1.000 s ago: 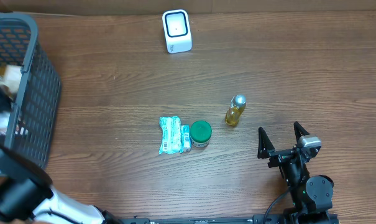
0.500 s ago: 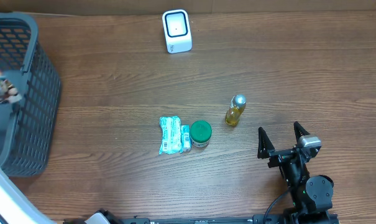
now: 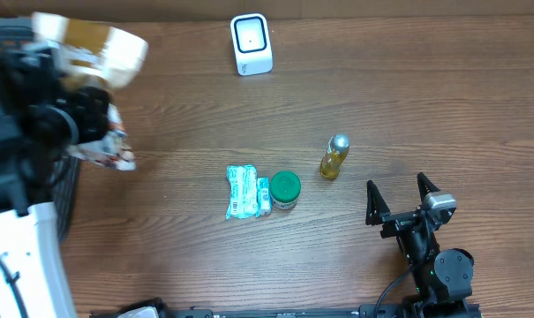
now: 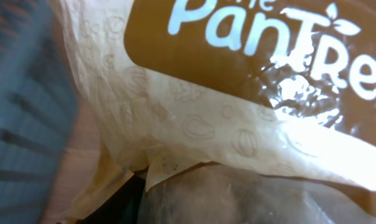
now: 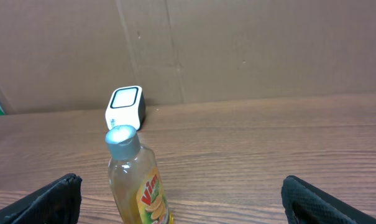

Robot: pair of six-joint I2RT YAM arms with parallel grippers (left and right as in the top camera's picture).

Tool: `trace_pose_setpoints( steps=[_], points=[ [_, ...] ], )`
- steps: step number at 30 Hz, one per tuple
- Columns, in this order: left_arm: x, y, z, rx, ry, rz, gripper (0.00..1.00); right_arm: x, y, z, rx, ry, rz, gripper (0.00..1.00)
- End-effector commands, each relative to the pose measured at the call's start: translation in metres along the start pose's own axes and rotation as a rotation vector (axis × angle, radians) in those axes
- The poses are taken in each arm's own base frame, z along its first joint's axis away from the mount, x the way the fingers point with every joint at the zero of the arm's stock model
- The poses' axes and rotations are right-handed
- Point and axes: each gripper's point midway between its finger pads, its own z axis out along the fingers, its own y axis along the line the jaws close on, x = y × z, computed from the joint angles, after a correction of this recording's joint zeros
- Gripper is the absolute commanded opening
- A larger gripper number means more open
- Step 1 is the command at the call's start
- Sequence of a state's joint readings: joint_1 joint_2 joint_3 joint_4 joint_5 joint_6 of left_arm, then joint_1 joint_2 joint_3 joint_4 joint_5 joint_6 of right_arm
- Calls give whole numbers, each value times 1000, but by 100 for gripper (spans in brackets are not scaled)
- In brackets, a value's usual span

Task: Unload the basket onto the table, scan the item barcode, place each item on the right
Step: 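Carry the brown-white bag right and set it left of the teal packet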

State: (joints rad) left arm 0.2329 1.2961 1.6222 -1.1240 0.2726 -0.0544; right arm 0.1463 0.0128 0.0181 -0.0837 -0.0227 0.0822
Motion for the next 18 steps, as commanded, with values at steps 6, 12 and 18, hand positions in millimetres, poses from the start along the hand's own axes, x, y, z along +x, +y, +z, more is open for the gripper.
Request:
trace_pose_setpoints(
  steps=[6,12,18],
  points=[
    [104,-12,84,-54,270,10,37,2,1,0,-7,-1,0,100],
    [179,-26,127,-62,389,80,37,2,1,0,-7,-1,0,100],
    [217,-26,153,-116,399,94,42,2,1,0,-7,-1,0,100]
  ],
)
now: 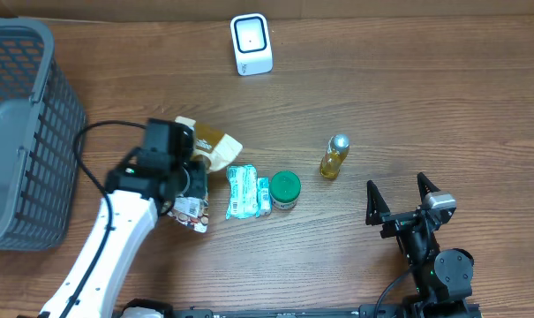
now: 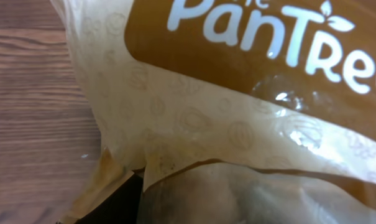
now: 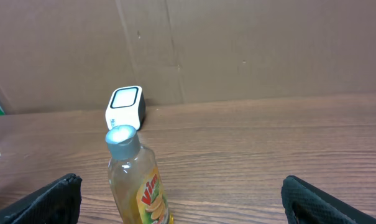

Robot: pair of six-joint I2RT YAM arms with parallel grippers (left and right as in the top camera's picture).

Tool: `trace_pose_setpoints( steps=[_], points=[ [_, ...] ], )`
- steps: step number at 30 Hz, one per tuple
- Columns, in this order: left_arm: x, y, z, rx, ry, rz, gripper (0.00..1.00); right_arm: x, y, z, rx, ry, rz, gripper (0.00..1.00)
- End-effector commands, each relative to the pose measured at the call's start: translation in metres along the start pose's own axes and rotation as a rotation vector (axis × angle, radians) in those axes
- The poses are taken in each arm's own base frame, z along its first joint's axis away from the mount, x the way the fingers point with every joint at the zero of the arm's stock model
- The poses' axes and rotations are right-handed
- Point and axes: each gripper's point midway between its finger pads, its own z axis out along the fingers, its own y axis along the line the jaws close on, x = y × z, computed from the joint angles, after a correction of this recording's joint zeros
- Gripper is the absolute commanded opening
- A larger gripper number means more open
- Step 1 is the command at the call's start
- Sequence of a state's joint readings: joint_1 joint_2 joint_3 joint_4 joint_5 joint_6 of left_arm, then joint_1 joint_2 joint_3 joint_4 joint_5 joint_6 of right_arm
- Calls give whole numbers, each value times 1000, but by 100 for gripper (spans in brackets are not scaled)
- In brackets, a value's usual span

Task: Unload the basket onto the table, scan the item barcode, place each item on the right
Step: 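Carry the brown-white bag right and set it left of the teal packet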

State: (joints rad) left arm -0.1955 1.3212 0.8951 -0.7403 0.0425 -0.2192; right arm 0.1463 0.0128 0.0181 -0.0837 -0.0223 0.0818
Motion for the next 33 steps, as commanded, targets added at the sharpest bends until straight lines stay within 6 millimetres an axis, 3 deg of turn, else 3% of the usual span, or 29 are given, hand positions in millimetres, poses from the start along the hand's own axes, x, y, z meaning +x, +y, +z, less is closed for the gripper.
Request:
trace_pose_setpoints(
  steps=[1,6,12,14,16,17,20,23,26,29,33],
  points=[
    [8,9,15,-63,-7,-72,40,3,1,0,-7,0,0,100],
    [27,15,41,-78,36,-202,37,3,1,0,-7,0,0,100],
    [43,18,58,-101,106,-225,46,3,1,0,-7,0,0,100],
    [45,16,61,-89,117,-220,66,2,1,0,-7,-1,0,100],
    [46,15,61,-81,123,-214,94,3,1,0,-7,0,0,100],
    [46,15,61,-80,124,-207,100,3,1,0,-7,0,0,100],
    [41,15,56,-82,121,-169,100,3,1,0,-7,0,0,100],
    [19,18,34,-108,88,-108,99,3,1,0,-7,0,0,100],
    [-21,24,-9,-166,9,-27,100,3,1,0,-7,0,0,100],
    [-67,28,-69,-227,-103,37,100,3,1,0,-7,0,0,100],
    [-106,43,-149,-359,-234,27,100,3,1,0,-7,0,0,100]
  ],
)
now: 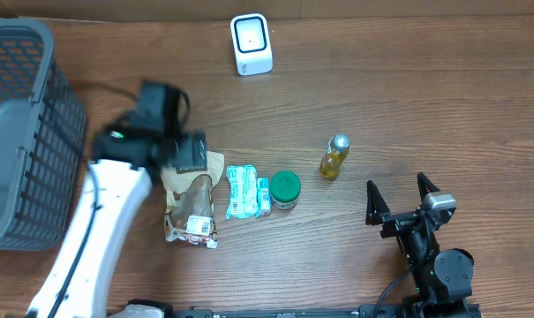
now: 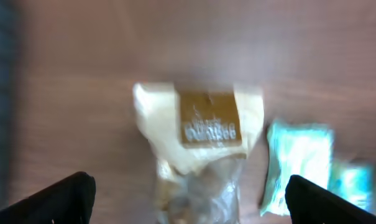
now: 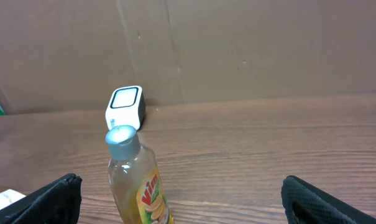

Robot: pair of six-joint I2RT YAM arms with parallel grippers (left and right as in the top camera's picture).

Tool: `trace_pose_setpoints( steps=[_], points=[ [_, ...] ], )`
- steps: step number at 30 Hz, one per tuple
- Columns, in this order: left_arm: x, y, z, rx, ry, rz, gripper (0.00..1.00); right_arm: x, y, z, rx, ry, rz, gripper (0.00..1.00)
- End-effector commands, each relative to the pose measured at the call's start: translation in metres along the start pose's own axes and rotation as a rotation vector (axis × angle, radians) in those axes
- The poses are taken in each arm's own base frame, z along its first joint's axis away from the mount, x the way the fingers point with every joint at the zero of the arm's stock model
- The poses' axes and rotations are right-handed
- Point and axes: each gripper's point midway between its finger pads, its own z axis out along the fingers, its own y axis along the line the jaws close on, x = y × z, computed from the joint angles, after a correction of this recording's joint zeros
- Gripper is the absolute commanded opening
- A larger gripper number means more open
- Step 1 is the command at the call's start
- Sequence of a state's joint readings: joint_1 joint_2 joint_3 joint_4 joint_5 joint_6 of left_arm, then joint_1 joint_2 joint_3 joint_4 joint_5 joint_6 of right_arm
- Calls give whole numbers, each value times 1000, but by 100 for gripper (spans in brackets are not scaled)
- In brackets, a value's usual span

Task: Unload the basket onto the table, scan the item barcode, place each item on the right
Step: 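Carry the brown-white bag right and set it left of the teal packet, then release the bag and swing the left gripper back over the basket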

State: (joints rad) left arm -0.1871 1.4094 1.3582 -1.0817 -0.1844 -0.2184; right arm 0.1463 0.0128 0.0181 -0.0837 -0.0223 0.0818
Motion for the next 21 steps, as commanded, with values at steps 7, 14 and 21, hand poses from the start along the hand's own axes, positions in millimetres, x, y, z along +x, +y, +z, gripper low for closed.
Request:
trace_pose_setpoints(
  steps=[7,14,21],
  points=[
    [-91,87,-121,-298,-370,-19,100,3,1,0,-7,0,0,100],
    [-93,138,-116,-285,-360,-69,100,3,1,0,-7,0,0,100],
    [-87,178,-108,-288,-333,-98,100,3,1,0,-7,0,0,100]
  ],
)
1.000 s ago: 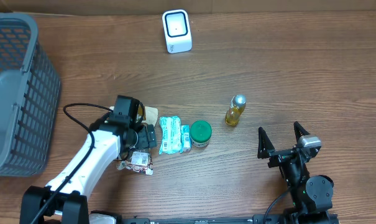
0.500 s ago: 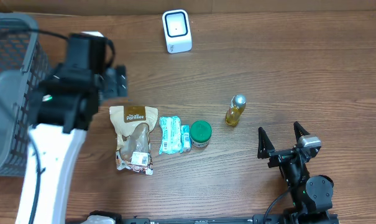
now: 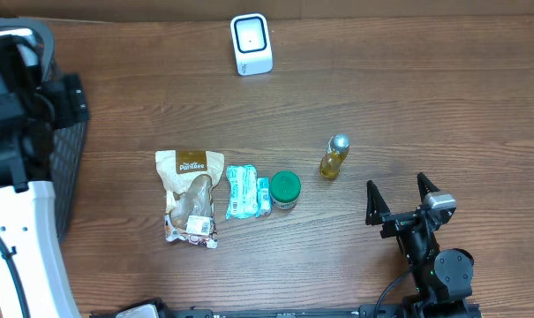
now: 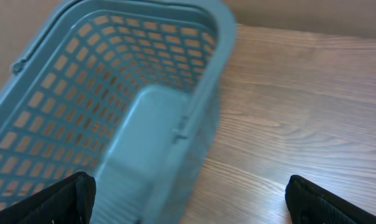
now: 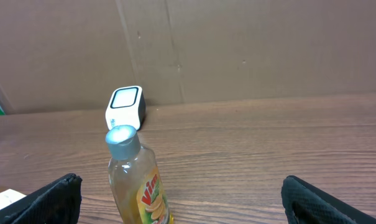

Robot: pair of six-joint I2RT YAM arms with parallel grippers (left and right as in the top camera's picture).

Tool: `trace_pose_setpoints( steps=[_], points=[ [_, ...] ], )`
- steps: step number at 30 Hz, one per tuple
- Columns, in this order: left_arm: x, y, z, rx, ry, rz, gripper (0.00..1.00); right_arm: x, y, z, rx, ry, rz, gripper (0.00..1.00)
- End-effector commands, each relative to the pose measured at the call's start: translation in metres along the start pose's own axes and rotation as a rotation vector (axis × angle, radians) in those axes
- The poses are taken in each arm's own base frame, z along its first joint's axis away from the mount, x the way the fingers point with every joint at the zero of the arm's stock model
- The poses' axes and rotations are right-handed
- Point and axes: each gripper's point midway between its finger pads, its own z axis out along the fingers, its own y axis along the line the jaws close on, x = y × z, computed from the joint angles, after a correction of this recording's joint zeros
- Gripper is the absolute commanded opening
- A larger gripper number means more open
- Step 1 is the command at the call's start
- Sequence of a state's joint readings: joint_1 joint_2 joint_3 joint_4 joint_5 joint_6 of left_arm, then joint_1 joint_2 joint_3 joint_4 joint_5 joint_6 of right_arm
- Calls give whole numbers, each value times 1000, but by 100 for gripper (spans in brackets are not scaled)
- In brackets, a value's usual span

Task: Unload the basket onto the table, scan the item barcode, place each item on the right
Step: 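Release the bag and swing the left gripper back over the basket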

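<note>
The white barcode scanner (image 3: pixel 251 44) stands at the table's far edge, also in the right wrist view (image 5: pixel 125 106). A tan Pantree snack bag (image 3: pixel 190 196) lies flat on the table, left of a green packet (image 3: pixel 243 191), a green-lidded jar (image 3: pixel 285 188) and a yellow Vim bottle (image 3: pixel 334 157). My left gripper (image 4: pixel 189 200) is open and empty, high at the far left over the grey basket (image 4: pixel 113 112). My right gripper (image 3: pixel 395 183) stands open near the front right, with the bottle (image 5: pixel 138 180) ahead of it, between its fingers' line but apart.
The grey mesh basket (image 3: pixel 71 177) sits at the left edge, mostly hidden under my left arm in the overhead view. A cardboard wall (image 5: pixel 237 50) backs the table behind the scanner.
My left gripper was open above the snack bag and is now at the far left over the basket. The bag lies where it was. The right arm has not moved.
My left gripper held the snack bag up at the far left by the basket. Then it had the bag down beside the green packet. Then the bag lay flat with the gripper open above it. Now the gripper is back over the basket, empty.
</note>
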State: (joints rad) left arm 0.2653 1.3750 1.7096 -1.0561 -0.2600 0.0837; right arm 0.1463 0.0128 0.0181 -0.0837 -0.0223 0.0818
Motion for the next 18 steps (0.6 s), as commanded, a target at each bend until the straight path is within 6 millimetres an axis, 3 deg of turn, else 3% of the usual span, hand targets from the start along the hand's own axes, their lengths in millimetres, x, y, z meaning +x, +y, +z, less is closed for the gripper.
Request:
trace_pose_setpoints(
  steps=[1,4,11,18],
  points=[
    [-2,1,11,45,7,51,100,3,1,0,-7,0,0,100],
    [7,5,30,43,64,45,100,3,1,0,-7,0,0,100],
    [45,-11,80,93,271,89,97,3,1,0,-7,0,0,100],
    [58,-15,102,91,338,103,86,3,1,0,-7,0,0,100]
  ],
)
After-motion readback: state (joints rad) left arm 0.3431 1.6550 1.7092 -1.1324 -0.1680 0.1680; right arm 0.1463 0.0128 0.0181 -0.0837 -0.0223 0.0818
